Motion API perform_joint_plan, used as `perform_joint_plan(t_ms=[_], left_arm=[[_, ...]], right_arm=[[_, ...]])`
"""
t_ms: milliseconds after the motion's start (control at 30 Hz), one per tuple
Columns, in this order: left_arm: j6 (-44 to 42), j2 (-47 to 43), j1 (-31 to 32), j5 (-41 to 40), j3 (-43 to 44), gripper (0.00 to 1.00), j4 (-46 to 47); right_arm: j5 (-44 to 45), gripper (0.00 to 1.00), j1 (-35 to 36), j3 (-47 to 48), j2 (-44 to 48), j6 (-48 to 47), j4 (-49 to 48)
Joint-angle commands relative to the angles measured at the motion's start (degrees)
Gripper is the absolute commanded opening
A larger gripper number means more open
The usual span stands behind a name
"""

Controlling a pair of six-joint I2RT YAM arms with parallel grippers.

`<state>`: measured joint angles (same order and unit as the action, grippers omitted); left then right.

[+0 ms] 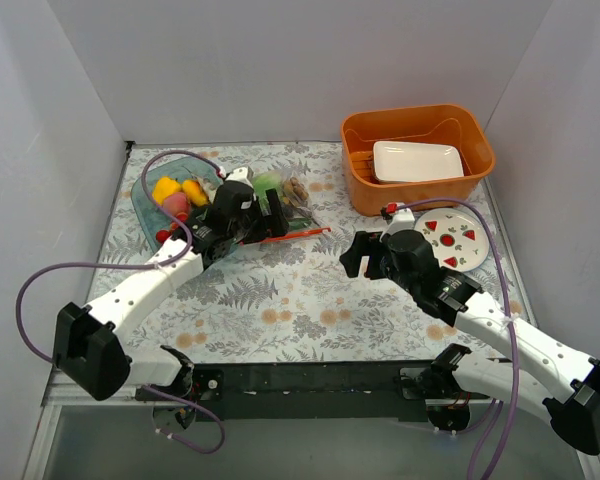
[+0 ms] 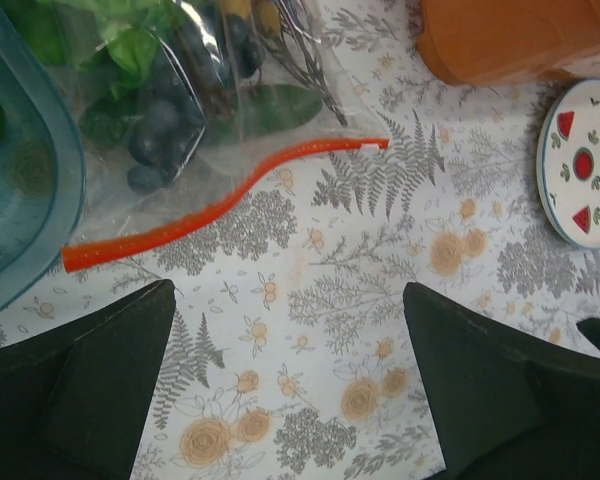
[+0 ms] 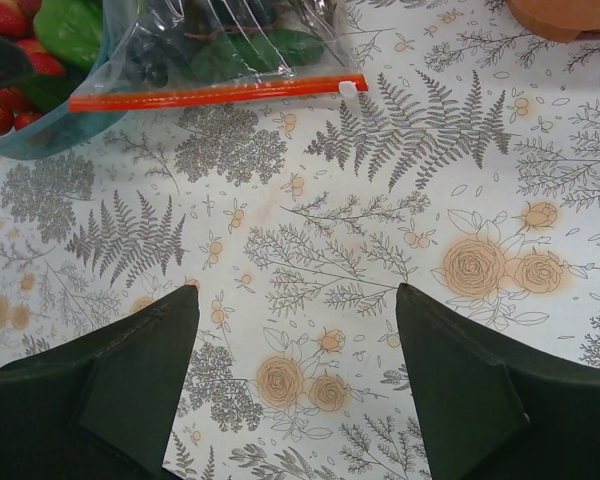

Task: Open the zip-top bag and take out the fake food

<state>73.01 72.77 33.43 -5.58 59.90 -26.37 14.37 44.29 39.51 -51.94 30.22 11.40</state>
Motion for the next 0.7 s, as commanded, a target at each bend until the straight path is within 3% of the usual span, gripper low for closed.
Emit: perform_joint_plan(t_ms=[0, 200, 267, 400, 500, 667], left_arm=[[-2.61, 6.91, 0.41, -6.46, 7.23, 0.95, -1.75], [-5.68, 16.16, 2.52, -18.57, 14.35, 0.76, -5.97], [-6.74, 19.15, 2.52, -23.31, 15.86, 0.75, -7.29], [-8.76, 23.37, 2.52, -23.6, 18.58, 0.72, -6.85], [-8.94, 26.54, 2.69, -22.81, 19.99, 0.57, -6.59], [-8.68, 27.69, 3.04, -22.1, 19.47, 0.44, -4.92]], right_arm=[[0.75, 0.87, -0.08, -0.66, 0.18, -0.6, -2.52], [-1.27, 0.86, -0.35, -2.41, -0.88, -0.34, -4.45], [-2.06, 0.86, -0.43, -3.29, -0.97, -0.25, -4.8], [-2.68, 0.86, -0.44, -4.61, -1.14, -0.16, -5.77], [-2.68, 0.86, -0.61, -5.23, -1.32, 0.1, -6.3], [-1.89, 0.86, -0.79, -6.02, -1.41, 0.11, -7.7]])
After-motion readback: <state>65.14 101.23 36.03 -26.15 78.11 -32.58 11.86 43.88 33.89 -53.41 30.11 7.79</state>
